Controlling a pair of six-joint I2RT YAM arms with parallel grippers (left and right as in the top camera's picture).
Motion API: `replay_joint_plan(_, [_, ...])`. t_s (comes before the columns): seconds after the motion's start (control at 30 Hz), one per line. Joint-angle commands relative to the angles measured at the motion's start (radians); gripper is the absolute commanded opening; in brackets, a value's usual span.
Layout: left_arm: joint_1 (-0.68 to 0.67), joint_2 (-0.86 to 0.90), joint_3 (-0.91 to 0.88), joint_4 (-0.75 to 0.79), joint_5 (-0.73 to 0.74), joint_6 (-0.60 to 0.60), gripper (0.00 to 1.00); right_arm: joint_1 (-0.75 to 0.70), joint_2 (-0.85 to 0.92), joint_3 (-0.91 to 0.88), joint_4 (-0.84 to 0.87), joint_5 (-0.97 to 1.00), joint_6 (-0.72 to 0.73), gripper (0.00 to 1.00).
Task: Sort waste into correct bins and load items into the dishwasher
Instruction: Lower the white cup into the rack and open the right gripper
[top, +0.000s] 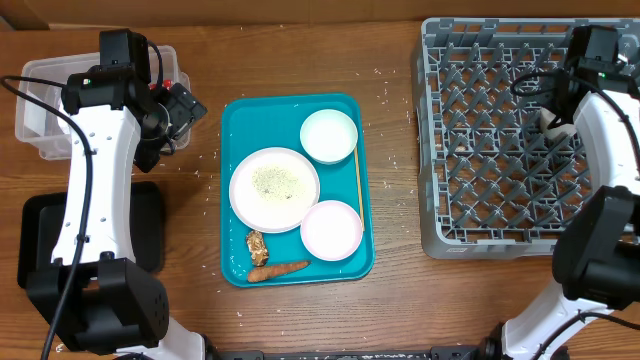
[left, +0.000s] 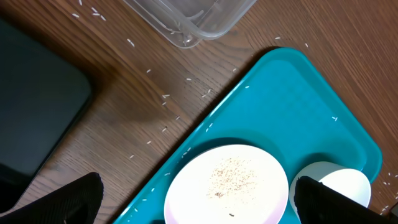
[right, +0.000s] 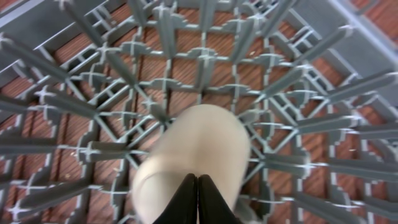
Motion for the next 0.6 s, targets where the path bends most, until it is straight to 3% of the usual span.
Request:
replay_joint_plan(0.0, [-0.008,-0.018,-0.005,-0.001,-0.007,-0.007,1.00,-0.016,-0.056,0.008,-0.010,0.056,0.010,0.05])
replay_joint_plan(0.13, [-0.008,-0.018,-0.005,-0.001,-0.007,-0.007,1.00,-0.014,-0.074,0.008,-0.031,0.043,0.013,0.05])
replay_joint_plan(0.33, [-0.008,-0.018,-0.005,-0.001,-0.007,-0.006,1.00,-0.014,-0.073,0.002,-0.045,-0.132,0.012,0.05])
replay_joint_plan(0.57, [-0.007,-0.018,-0.005,-0.001,-0.007,-0.007,1.00,-0.014,-0.068,-0.006,-0.016,-0.152,0.012,0.05])
